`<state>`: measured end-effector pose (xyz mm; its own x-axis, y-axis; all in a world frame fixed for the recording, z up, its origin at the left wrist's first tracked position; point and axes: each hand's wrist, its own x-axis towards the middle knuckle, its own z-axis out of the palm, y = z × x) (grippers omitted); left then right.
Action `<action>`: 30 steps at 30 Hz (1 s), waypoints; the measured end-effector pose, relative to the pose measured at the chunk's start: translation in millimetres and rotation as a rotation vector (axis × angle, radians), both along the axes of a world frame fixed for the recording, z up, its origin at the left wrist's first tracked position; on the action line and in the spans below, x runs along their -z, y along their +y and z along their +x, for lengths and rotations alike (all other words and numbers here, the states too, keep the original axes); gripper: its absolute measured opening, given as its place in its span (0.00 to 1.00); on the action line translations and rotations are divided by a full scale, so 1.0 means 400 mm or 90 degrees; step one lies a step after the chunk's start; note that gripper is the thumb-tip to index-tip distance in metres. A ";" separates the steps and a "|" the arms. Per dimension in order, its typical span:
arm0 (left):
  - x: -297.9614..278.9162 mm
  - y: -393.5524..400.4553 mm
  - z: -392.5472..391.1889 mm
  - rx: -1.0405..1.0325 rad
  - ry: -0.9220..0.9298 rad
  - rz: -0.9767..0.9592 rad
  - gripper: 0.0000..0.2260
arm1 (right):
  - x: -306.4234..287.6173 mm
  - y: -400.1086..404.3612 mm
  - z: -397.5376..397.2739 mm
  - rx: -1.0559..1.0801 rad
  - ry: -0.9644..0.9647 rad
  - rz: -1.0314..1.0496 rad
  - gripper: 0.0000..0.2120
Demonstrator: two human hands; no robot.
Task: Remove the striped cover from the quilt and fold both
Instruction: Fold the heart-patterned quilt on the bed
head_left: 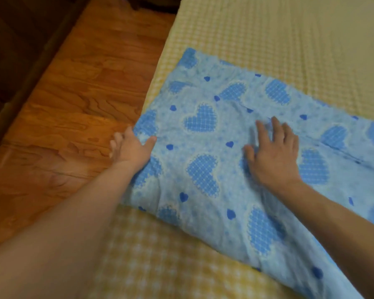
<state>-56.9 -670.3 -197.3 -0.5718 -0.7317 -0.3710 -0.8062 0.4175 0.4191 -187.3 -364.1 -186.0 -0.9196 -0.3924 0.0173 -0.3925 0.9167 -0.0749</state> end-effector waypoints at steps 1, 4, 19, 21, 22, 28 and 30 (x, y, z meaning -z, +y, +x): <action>0.004 -0.012 -0.002 -0.022 0.008 0.061 0.33 | 0.026 0.012 0.044 -0.031 -0.029 0.029 0.32; -0.014 -0.037 0.009 -0.065 0.010 0.263 0.27 | 0.117 0.060 0.109 -0.012 -0.170 0.117 0.36; -0.038 -0.006 0.007 -0.105 0.009 0.289 0.44 | 0.116 0.045 0.012 -0.029 -0.311 0.133 0.41; -0.033 0.004 0.016 -0.084 -0.049 0.228 0.49 | 0.100 0.051 0.017 -0.040 -0.328 0.132 0.40; -0.031 0.009 0.022 -0.072 -0.058 0.195 0.48 | 0.091 0.055 0.024 -0.047 -0.334 0.129 0.40; -0.067 0.058 0.030 -0.086 0.013 0.297 0.25 | -0.006 0.115 0.082 -0.117 -0.423 0.110 0.41; -0.106 0.086 0.038 -0.170 -0.004 0.454 0.22 | -0.048 0.161 0.112 -0.117 -0.442 0.074 0.40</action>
<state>-41.7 -635.7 -154.7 -0.4051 -0.4266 -0.8087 -0.8454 -0.1619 0.5089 -142.7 -299.7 -166.9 -0.6226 -0.5057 -0.5971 -0.4385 0.8575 -0.2690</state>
